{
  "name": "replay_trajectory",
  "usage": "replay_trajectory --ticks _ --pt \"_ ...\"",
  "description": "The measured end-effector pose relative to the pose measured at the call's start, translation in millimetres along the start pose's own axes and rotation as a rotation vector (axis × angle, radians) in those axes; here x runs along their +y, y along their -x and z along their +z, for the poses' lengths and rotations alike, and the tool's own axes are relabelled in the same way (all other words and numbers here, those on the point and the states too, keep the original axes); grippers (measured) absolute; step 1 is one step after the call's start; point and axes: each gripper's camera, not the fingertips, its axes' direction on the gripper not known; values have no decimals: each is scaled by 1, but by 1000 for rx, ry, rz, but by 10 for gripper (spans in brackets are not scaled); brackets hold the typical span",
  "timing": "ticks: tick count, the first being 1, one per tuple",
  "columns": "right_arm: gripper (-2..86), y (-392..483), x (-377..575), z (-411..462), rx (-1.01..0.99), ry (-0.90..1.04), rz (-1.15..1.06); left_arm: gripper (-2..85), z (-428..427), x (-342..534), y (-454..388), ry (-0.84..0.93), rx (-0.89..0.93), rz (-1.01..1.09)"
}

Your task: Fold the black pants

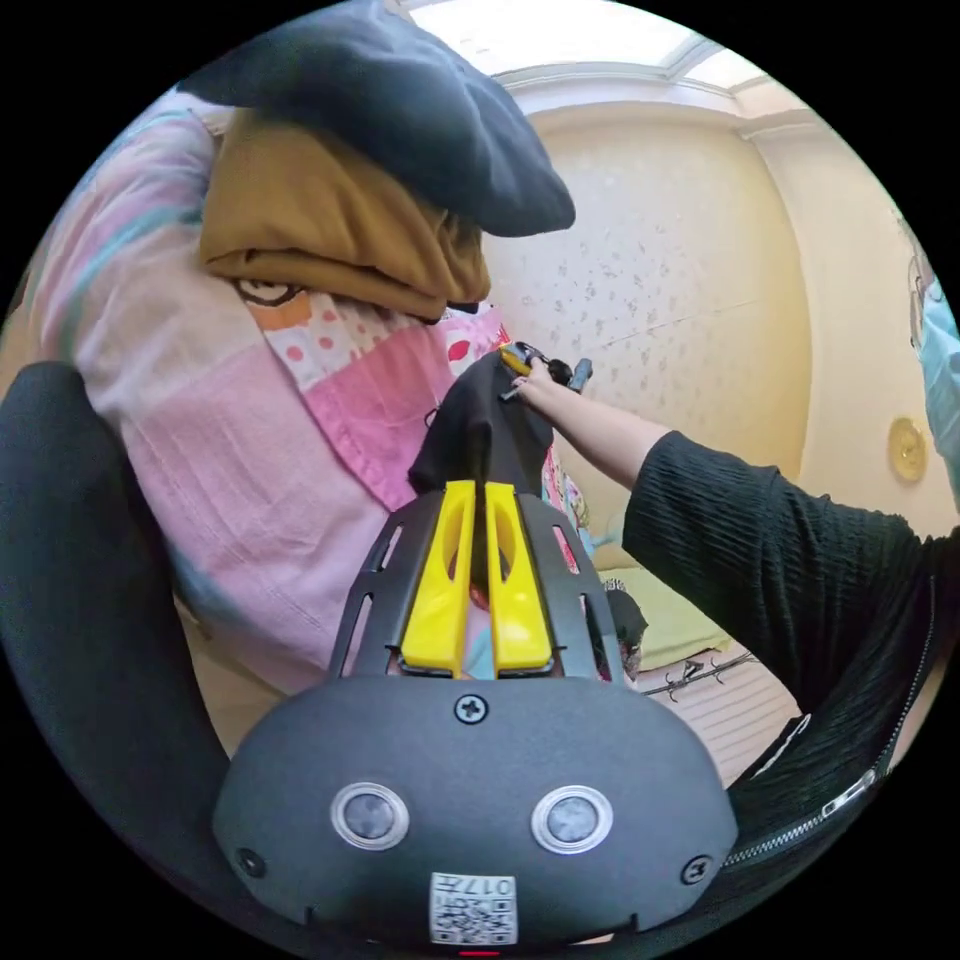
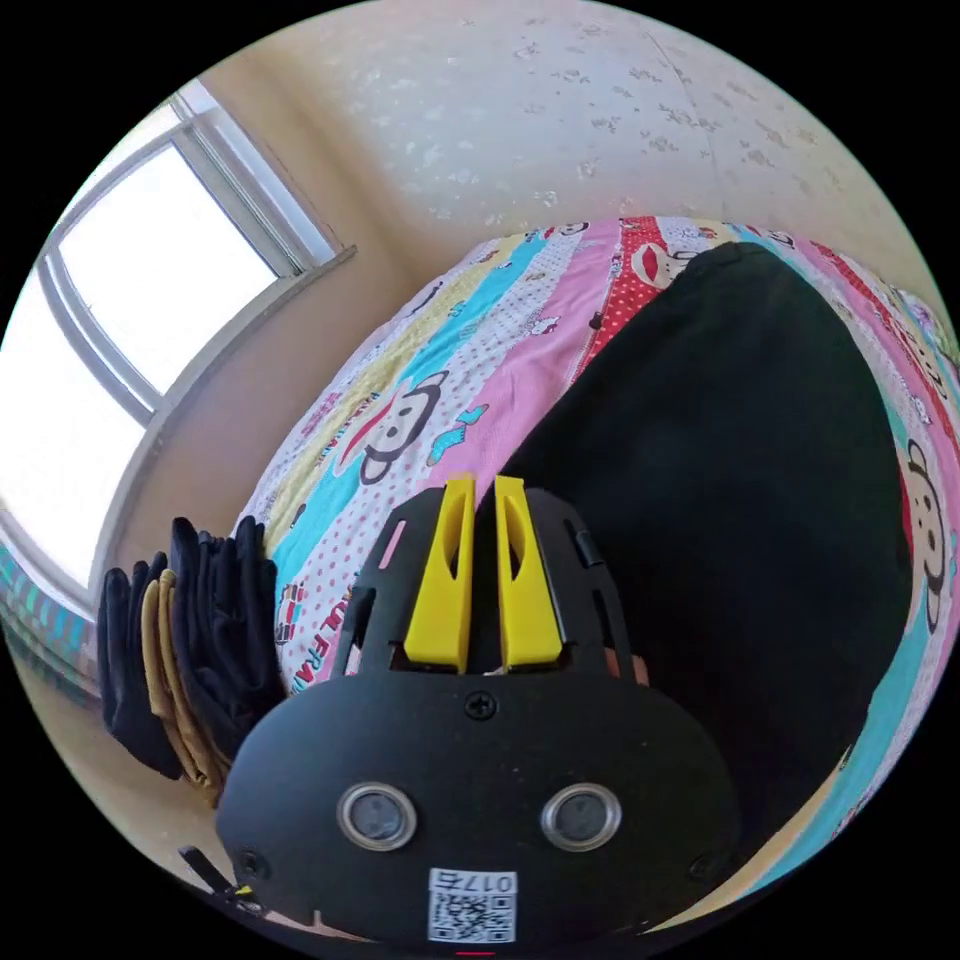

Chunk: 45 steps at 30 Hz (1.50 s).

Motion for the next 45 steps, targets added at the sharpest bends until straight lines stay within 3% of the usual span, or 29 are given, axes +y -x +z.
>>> replay_trajectory --ticks 7,9,14,17,24,26,30,33,35,38,42,45 --pt "103 21 33 -159 -159 16 -221 -4 -23 18 -6 -6 -31 -34" --pt "107 30 93 -217 -194 94 -270 1 -41 23 -12 -28 9 -3" --pt "99 25 255 -304 -295 203 -158 59 -74 20 -52 -159 -110 267" --pt "105 26 343 -333 -351 208 -48 116 -47 -5 -62 -59 -174 351" --pt "79 31 454 -355 -384 169 139 112 57 -16 -47 298 -121 328" --pt "38 25 464 -364 -254 188 148 105 59 -5 -53 271 -163 352" --pt "38 31 457 -390 -280 221 204 67 53 9 -64 283 -198 352" --pt "64 51 447 -416 -411 110 170 69 52 10 -71 322 -151 360" --pt "78 56 441 -412 -456 134 206 72 50 10 -74 304 -133 372" --pt "90 65 437 -400 -416 166 231 85 51 9 -73 252 -152 356" --pt "90 91 438 -434 -310 5 254 90 76 10 -68 340 -184 317" --pt "90 114 426 -439 -269 36 205 80 79 17 -74 324 -210 341"
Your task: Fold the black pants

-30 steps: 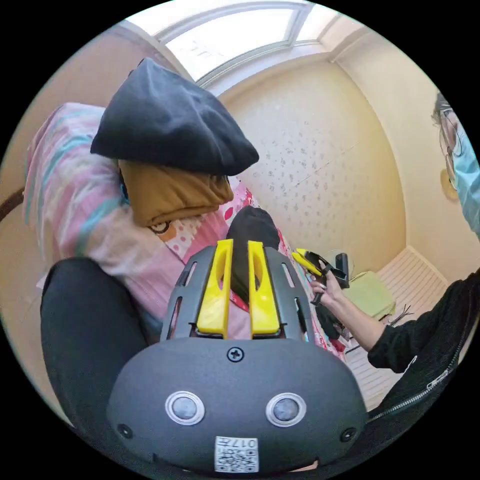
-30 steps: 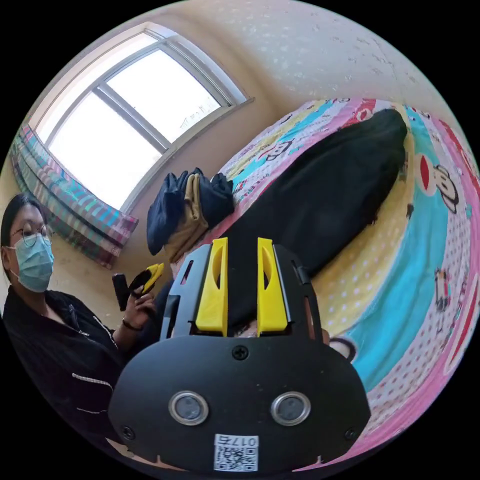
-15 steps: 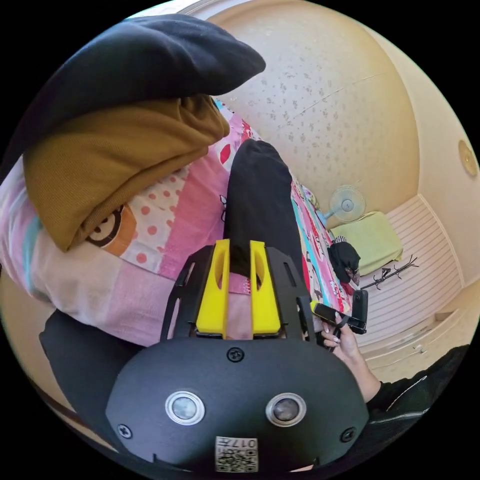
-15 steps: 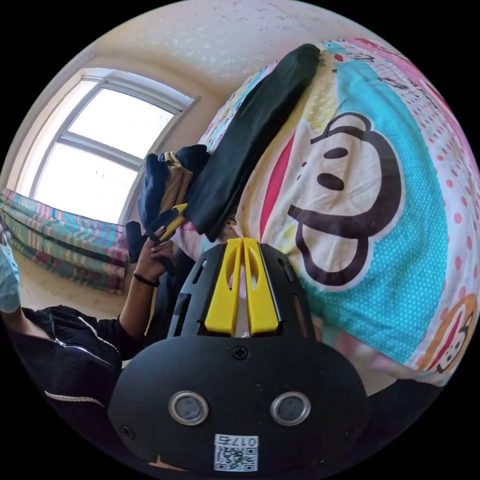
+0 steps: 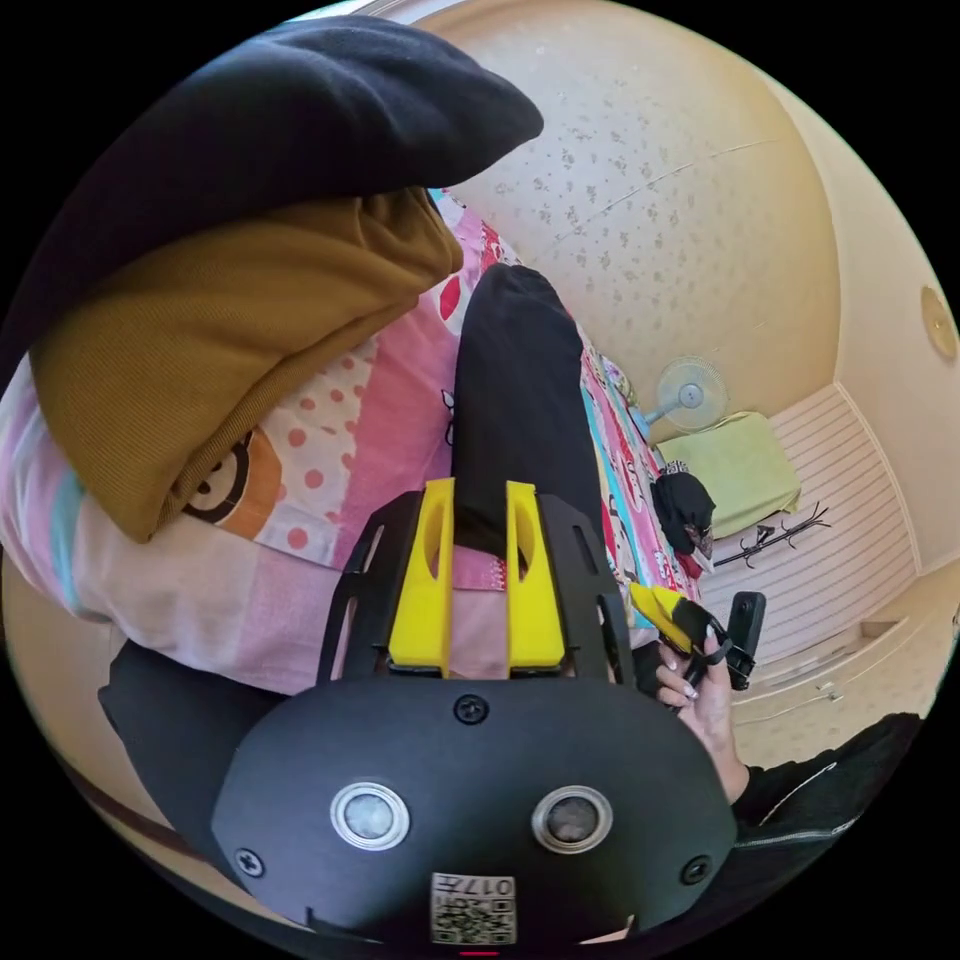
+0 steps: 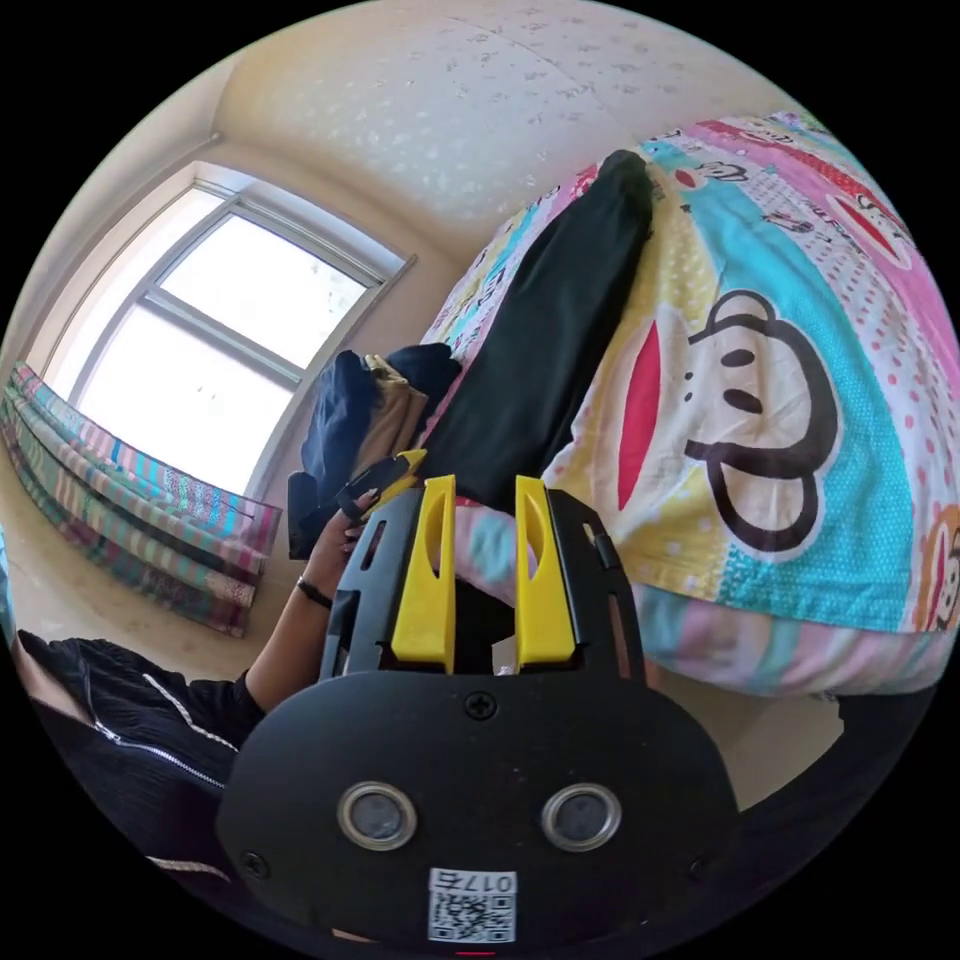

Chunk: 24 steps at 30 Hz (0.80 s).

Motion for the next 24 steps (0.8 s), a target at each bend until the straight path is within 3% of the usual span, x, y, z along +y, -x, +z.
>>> replay_trajectory --ticks 4,11,15,24 --pt "82 -8 -15 19 -76 39 68 65 5 0 -5 11 -18 -12" --pt "75 15 -23 0 63 8 82 51 -4 -6 -26 12 13 17" --pt "83 4 -33 16 -7 56 118 51 2 -5 -31 29 -35 2" --pt "91 31 -20 7 92 17 54 50 3 2 -26 36 -12 -42"
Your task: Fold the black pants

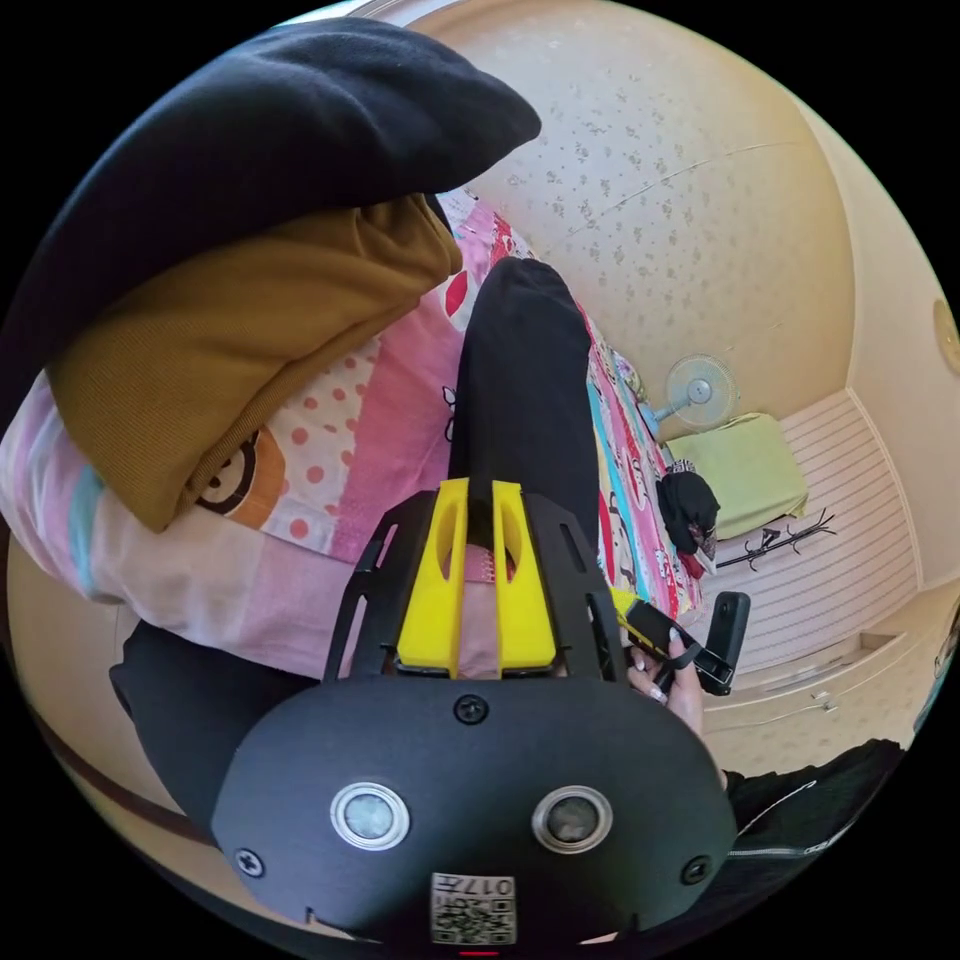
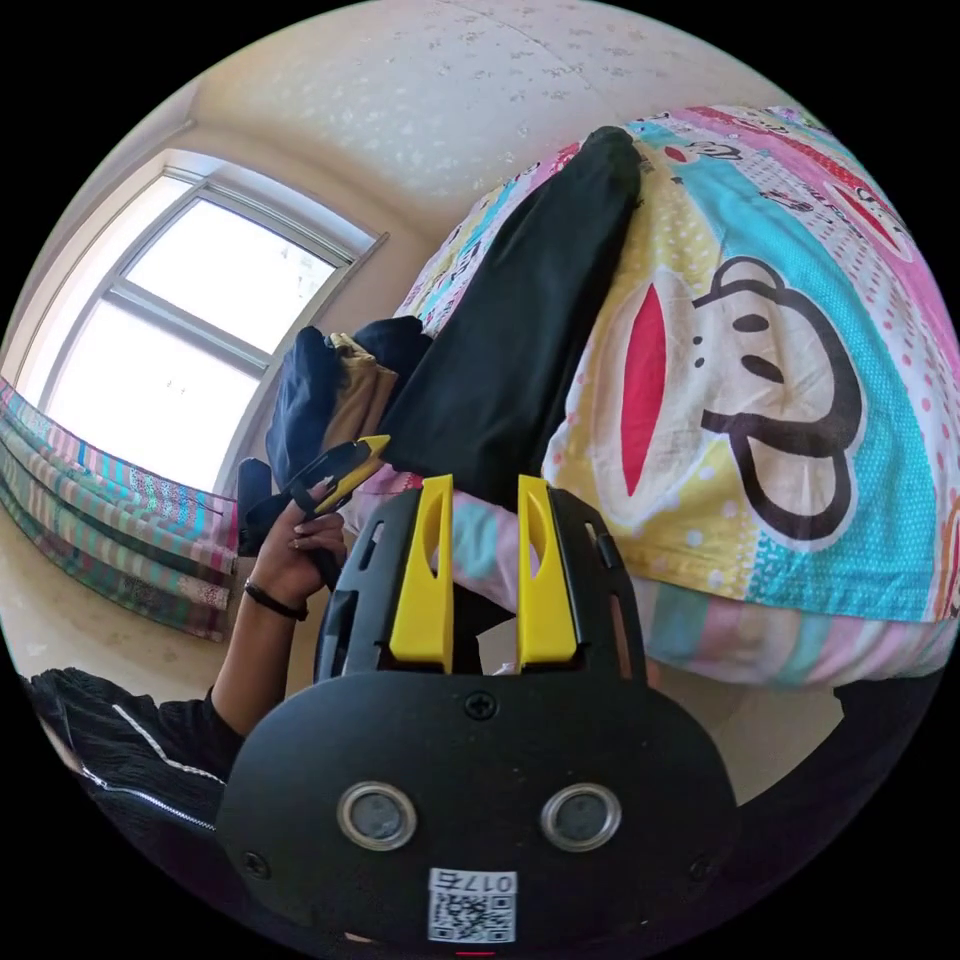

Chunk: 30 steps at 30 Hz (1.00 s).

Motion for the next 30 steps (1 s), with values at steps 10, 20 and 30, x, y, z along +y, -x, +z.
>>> replay_trajectory --ticks 10,20,30 --pt "63 -6 -13 -12 -89 -19 87 50 -3 2 -12 3 -16 -9" --pt "39 -16 -29 -56 -150 21 132 50 -13 5 -55 58 -59 140" --pt "107 -51 12 -61 -289 -78 228 42 -37 35 -20 -8 -53 85"
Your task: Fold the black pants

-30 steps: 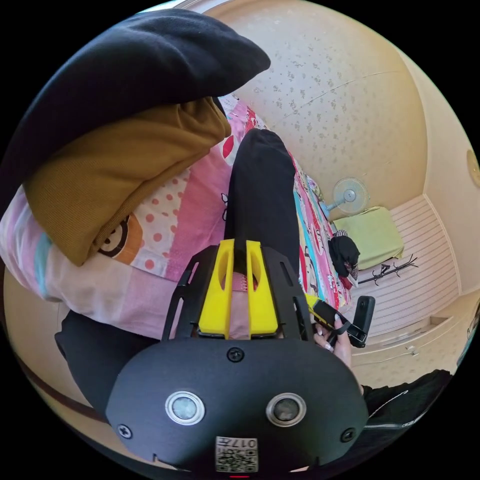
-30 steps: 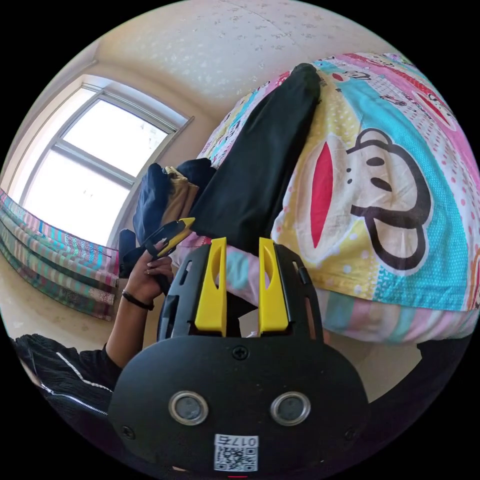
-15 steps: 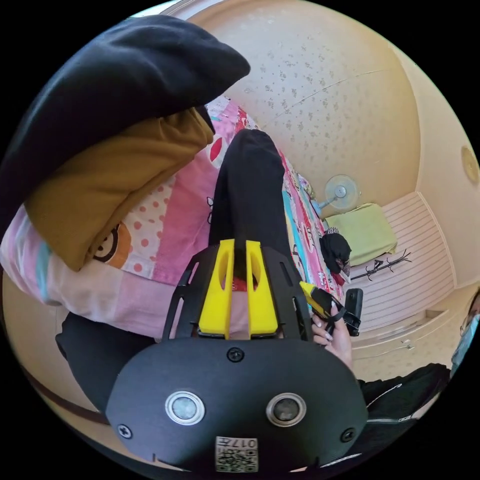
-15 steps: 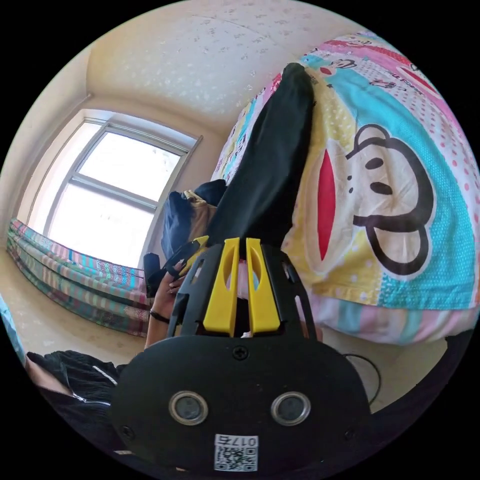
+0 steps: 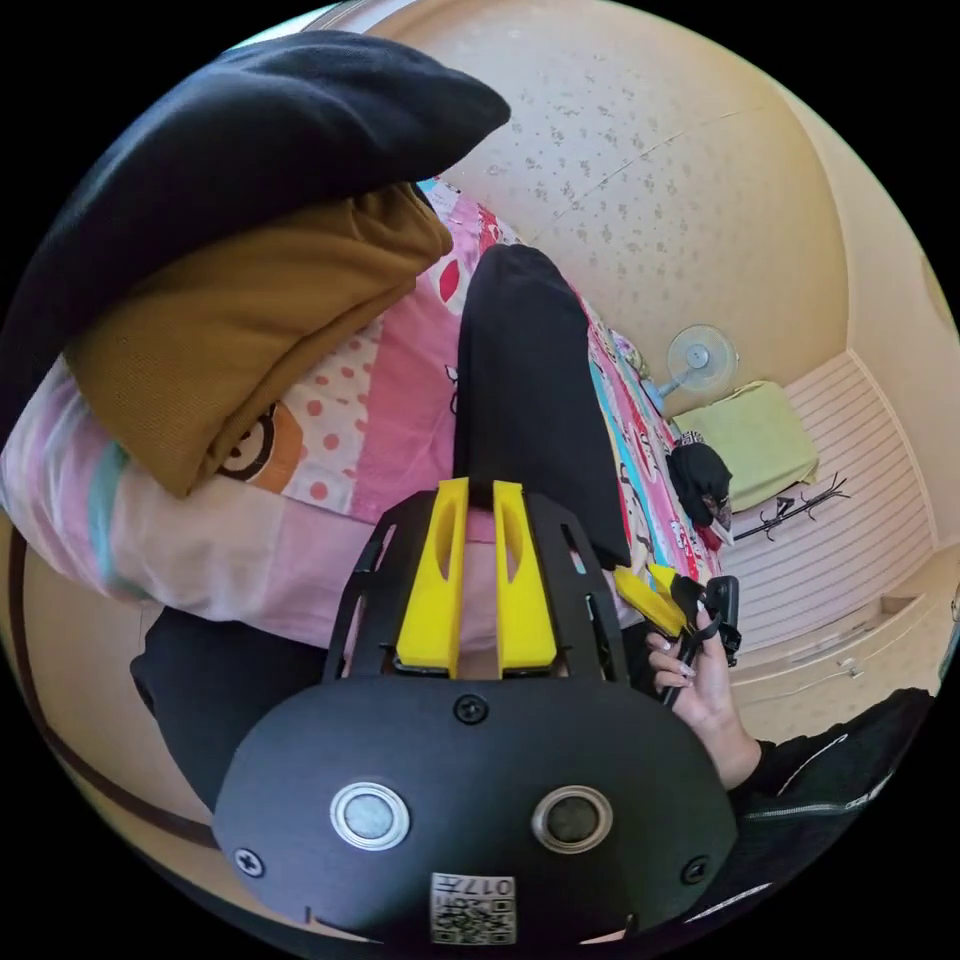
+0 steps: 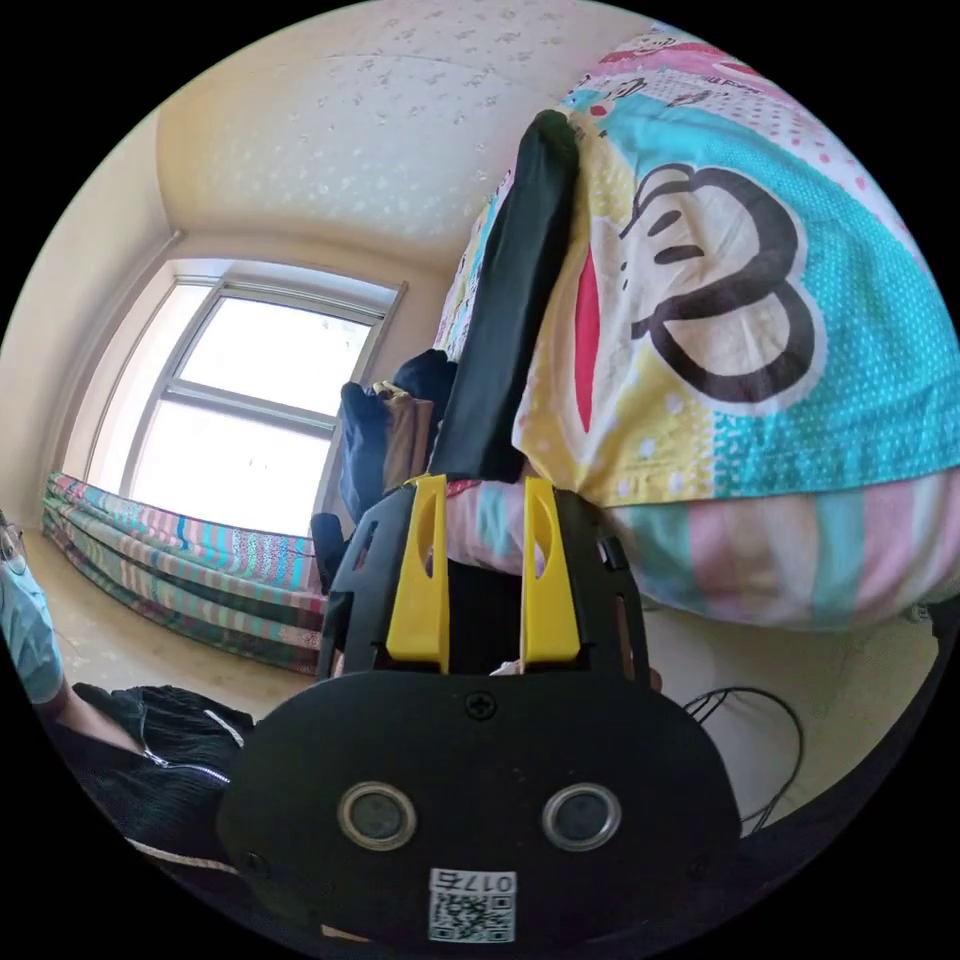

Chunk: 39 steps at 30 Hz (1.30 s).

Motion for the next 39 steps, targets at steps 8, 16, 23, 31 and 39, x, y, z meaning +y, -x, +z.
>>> replay_trajectory --ticks 8,16,23,31,39 --pt "102 -8 -21 6 -85 28 83 88 -37 8 25 -147 95 -40" --pt "40 3 -35 -10 -163 52 147 117 -19 8 20 -40 151 -23" --pt "18 33 -70 -29 -317 73 124 137 -30 16 36 -70 424 -143" --pt "63 10 -57 -31 -138 98 138 135 -50 9 21 -38 252 -15" --pt "92 -34 -36 -13 -180 79 235 122 -34 17 25 -21 162 32"
